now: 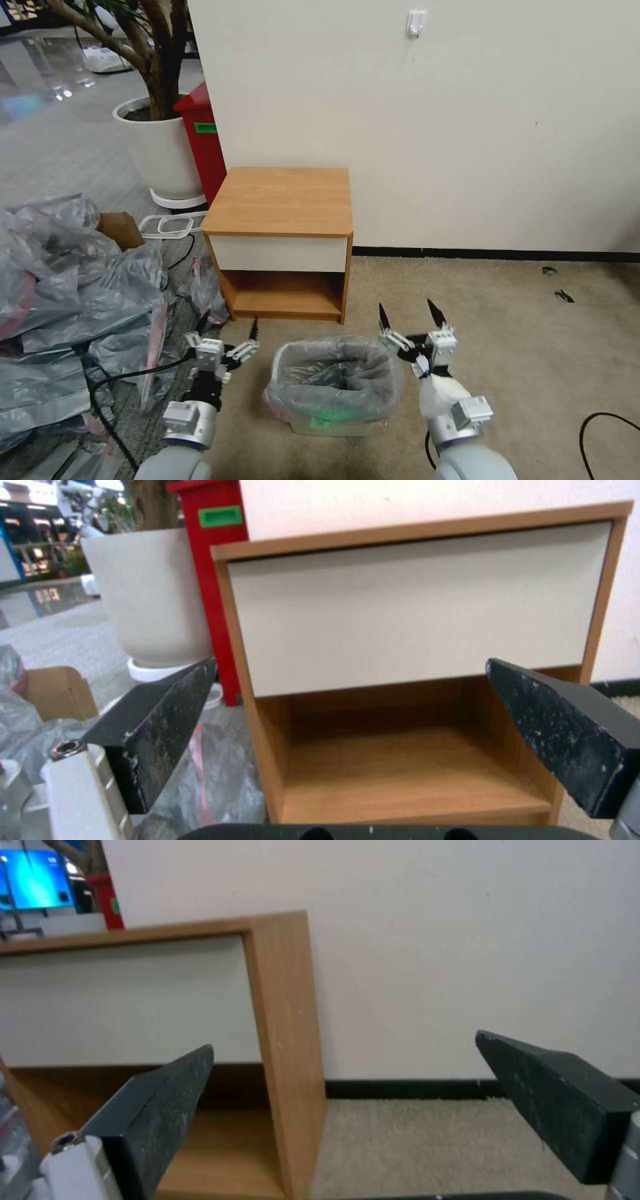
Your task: Pick up the garbage bag from the table and place it over the trash can.
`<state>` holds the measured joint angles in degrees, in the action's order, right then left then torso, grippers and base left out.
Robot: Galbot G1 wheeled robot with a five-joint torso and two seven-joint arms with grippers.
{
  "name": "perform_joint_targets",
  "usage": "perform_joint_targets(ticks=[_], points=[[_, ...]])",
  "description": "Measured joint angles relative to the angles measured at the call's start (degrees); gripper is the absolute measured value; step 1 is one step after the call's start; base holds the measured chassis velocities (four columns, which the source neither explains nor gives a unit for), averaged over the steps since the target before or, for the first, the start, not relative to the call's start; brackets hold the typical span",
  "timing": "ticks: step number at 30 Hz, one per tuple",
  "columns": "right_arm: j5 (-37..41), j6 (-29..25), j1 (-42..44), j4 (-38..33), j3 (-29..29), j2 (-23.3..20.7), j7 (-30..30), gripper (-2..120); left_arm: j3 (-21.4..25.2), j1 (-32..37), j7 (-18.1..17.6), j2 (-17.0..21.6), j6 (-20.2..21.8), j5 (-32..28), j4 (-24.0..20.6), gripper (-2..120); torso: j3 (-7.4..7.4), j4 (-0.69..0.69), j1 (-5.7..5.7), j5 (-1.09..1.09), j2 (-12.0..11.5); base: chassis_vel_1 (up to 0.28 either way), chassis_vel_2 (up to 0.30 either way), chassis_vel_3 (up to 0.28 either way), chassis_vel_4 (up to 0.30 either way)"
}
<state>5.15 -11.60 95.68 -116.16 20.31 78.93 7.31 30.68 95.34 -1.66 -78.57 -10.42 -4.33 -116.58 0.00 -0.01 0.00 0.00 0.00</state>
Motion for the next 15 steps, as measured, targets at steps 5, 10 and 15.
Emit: perform_joint_targets(ticks=[5,10,15], points=[[-0.13,-0.82,0.12,0.53,0.54,0.26,-0.01,100,0.03,0.25,-0.23,0.04,-0.09,-0.17,-0.34,100,0.00,0.00,0.00,-0.01,0.00,0.000,0.000,0.000,0.000],[-0.13,-0.86,0.11,0.54,0.56,0.27,-0.04,100,0.01,0.26,-0.28,0.06,-0.14,-0.30,-0.37,100,0.00,0.00,0.00,-0.01,0.00,0.000,0.000,0.000,0.000],[-0.13,-0.86,0.09,0.53,0.55,0.26,-0.07,100,-0.02,0.27,-0.30,0.08,-0.16,-0.38,-0.39,100,0.00,0.00,0.00,0.00,0.00,0.000,0.000,0.000,0.000]])
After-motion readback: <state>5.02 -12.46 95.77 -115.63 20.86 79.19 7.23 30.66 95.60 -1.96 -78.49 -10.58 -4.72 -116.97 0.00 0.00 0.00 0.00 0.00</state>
